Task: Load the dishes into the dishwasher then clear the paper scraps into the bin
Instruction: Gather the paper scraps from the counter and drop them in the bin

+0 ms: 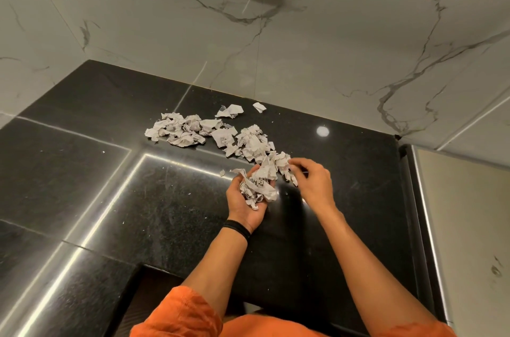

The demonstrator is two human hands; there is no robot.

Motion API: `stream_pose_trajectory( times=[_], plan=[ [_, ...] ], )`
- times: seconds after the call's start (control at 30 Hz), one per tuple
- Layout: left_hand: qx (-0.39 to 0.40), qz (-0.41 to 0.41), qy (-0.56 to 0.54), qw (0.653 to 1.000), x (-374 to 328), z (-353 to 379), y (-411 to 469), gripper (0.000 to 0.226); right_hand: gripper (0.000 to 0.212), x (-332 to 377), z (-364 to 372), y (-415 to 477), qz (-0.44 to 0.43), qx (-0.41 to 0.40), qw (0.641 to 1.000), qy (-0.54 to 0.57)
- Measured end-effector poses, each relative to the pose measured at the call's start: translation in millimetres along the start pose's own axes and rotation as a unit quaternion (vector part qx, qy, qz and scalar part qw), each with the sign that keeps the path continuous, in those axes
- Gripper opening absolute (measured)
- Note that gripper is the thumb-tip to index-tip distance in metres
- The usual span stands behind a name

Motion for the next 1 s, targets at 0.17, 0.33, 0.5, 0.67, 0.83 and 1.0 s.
stream_pose_trajectory(
  times=[0.17, 0.33, 0.5, 0.67, 0.83, 1.0],
  plan=[
    [-0.005, 0.005, -0.017, 1.000, -3.3, -6.4, 2.4, 0.049, 0.035, -19.6, 12.6, -6.7, -0.039, 0.118, 0.979, -0.162],
    [-0.009, 0.018, -0.016, 1.000, -10.7, -12.4, 5.4, 0.047, 0.018, -24.2, 15.9, -15.7, -0.032, 0.050, 0.989, -0.138],
    [-0.022, 0.029, -0.010, 0.999, -18.6, -16.0, 6.7, 0.047, 0.014, -23.5, 7.8, -11.3, 0.022, 0.002, 0.999, -0.047],
    [-0.021, 0.032, -0.009, 0.999, -17.1, -15.0, 4.5, 0.047, 0.024, -13.4, 16.4, -2.5, -0.057, 0.042, 0.994, -0.085],
    [-0.030, 0.039, 0.005, 0.999, -19.8, -16.8, 4.0, 0.045, 0.022, -10.4, 35.4, -4.3, -0.126, 0.130, 0.966, -0.186],
    [-0.032, 0.052, 0.010, 0.998, -27.5, -24.7, 1.1, 0.045, 0.017, 7.6, 31.6, -5.9, -0.024, 0.025, 0.999, -0.011]
  ],
)
Point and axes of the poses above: each hand's wrist, its own y-axis towards the middle knuckle, its own z-axis out of the palm, x = y × z, the point moved 3 cm from there along y, towards the middle knuckle, and after that the axes turned 3 degrees about -z, right-handed, at the moved point
